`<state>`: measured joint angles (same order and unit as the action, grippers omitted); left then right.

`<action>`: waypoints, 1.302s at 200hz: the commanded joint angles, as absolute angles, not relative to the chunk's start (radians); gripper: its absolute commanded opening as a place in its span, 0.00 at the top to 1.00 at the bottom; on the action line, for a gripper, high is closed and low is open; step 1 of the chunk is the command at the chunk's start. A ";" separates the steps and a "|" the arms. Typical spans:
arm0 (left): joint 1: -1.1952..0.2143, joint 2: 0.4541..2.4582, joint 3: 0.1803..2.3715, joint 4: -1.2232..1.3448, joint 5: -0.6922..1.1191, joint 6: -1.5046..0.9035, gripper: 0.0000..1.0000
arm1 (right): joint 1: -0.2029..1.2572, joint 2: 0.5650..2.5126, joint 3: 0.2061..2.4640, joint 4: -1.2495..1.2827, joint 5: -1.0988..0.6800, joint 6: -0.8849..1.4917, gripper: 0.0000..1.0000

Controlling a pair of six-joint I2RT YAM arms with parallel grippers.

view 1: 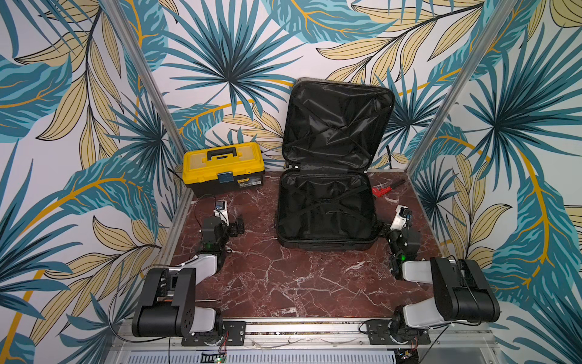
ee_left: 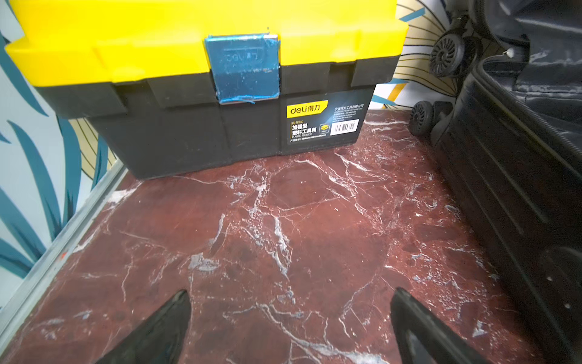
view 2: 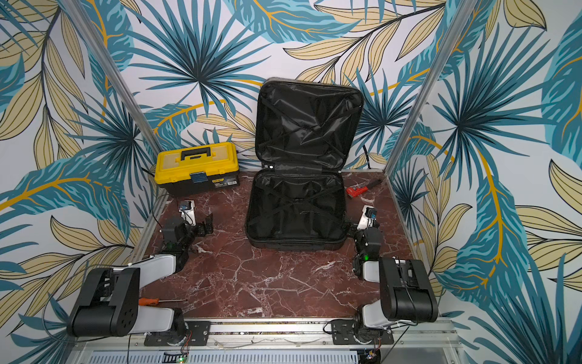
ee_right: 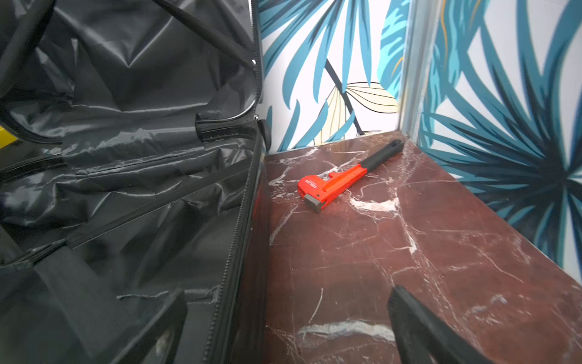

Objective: Open the suitcase zippers
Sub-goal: Reset both arms

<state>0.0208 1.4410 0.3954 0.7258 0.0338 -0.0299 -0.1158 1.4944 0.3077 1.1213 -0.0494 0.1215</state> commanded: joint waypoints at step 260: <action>0.051 1.555 0.382 0.930 0.048 -0.021 0.01 | -0.044 1.506 0.382 0.909 0.023 0.036 0.01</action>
